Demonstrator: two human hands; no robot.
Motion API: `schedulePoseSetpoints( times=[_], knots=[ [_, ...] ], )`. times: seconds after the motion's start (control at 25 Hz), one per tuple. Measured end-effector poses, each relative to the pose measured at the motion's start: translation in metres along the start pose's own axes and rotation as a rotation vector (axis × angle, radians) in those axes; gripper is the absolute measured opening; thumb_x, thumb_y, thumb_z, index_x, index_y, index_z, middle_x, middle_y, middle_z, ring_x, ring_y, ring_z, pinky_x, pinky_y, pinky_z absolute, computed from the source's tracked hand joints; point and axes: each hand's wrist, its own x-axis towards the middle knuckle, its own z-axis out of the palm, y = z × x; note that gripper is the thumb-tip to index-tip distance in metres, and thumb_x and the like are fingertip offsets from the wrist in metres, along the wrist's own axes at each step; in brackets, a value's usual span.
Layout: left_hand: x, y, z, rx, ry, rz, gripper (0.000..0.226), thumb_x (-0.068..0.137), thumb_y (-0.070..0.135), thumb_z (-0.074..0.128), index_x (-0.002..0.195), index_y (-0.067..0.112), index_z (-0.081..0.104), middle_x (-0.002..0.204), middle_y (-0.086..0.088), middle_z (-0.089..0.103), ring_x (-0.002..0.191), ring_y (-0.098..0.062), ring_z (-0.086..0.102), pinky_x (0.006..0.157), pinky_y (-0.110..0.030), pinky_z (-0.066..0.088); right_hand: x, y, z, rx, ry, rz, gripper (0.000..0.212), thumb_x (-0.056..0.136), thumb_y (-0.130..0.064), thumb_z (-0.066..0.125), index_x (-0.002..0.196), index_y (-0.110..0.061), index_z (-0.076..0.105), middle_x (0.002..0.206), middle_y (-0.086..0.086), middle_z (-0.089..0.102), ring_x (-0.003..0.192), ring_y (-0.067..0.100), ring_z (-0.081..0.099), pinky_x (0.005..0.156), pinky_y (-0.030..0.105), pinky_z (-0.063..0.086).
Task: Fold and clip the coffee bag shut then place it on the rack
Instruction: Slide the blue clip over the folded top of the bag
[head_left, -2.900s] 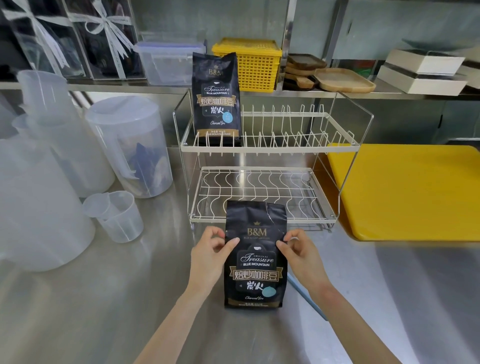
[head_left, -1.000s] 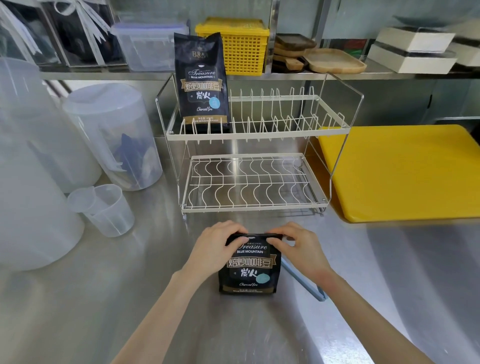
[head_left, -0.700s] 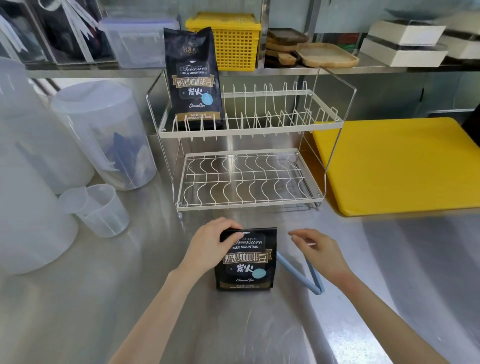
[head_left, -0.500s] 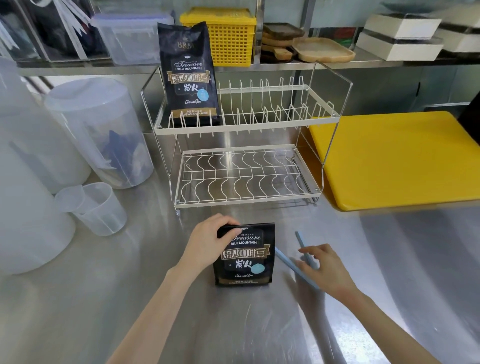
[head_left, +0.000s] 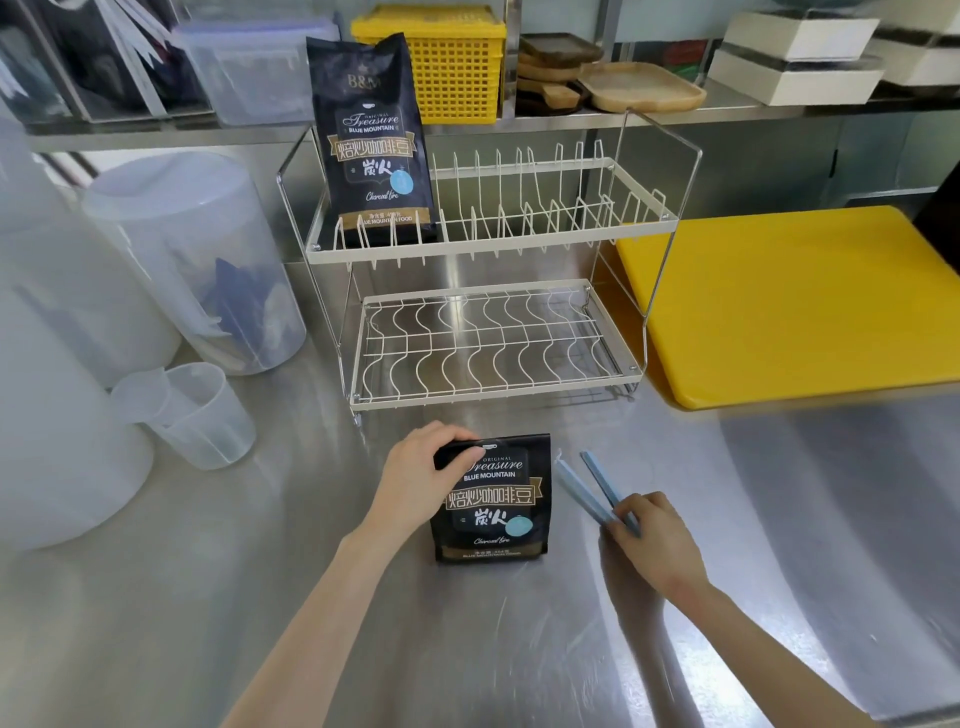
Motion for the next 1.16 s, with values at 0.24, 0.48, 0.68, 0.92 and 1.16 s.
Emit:
schedulePoseSetpoints(
  times=[0.24,0.48,0.68,0.92,1.16],
  knots=[
    [-0.001,-0.006,-0.005,-0.192,-0.078,-0.106,0.015,0.079,0.026,0.062,0.095,0.029,0.061,0.09,0.015,0.062,0.087,-0.002,0.057,0.066,-0.007,0.044,0.007,-0.027,-0.028,0.325,0.074,-0.031,0.003,0.084,-0.016,0.057,0.085,-0.015,0.06,0.102,0.013,0.059,0.084,0.022,0.054,0.073,0.026,0.038],
    [-0.011,-0.015,-0.008,-0.377,-0.114,-0.184,0.018,0.081,0.02,0.061,0.089,0.035,0.055,0.094,0.015,0.062,0.091,-0.004,0.058,0.07,-0.012,0.047,0.013,-0.063,-0.064,0.528,0.009,-0.244,0.009,0.082,-0.018,0.061,0.082,-0.027,0.061,0.088,-0.001,0.062,0.075,0.01,0.055,0.052,0.005,0.041],
    [-0.02,-0.028,-0.006,-0.51,-0.137,-0.261,0.016,0.079,0.023,0.064,0.091,0.033,0.059,0.095,0.013,0.067,0.089,0.003,0.061,0.073,-0.011,0.047,0.013,-0.072,-0.071,0.397,-0.132,-0.409,0.022,0.08,-0.016,0.063,0.077,-0.038,0.059,0.095,-0.016,0.061,0.087,0.0,0.057,0.069,0.002,0.041],
    [-0.024,-0.04,-0.001,-0.582,-0.133,-0.32,0.02,0.077,0.024,0.065,0.094,0.033,0.061,0.102,0.012,0.067,0.099,-0.002,0.059,0.081,-0.016,0.043,0.016,-0.075,-0.065,0.406,-0.222,-0.439,0.025,0.079,-0.013,0.064,0.083,-0.037,0.06,0.102,-0.002,0.064,0.094,0.015,0.059,0.078,0.02,0.048],
    [-0.022,-0.045,0.001,-0.552,-0.131,-0.297,0.022,0.076,0.019,0.067,0.092,0.034,0.061,0.099,0.014,0.067,0.096,0.002,0.059,0.081,-0.014,0.044,0.017,-0.073,-0.065,0.42,-0.265,-0.428,0.025,0.078,-0.01,0.064,0.085,-0.034,0.062,0.102,-0.002,0.063,0.097,0.017,0.058,0.086,0.028,0.048]
  ],
)
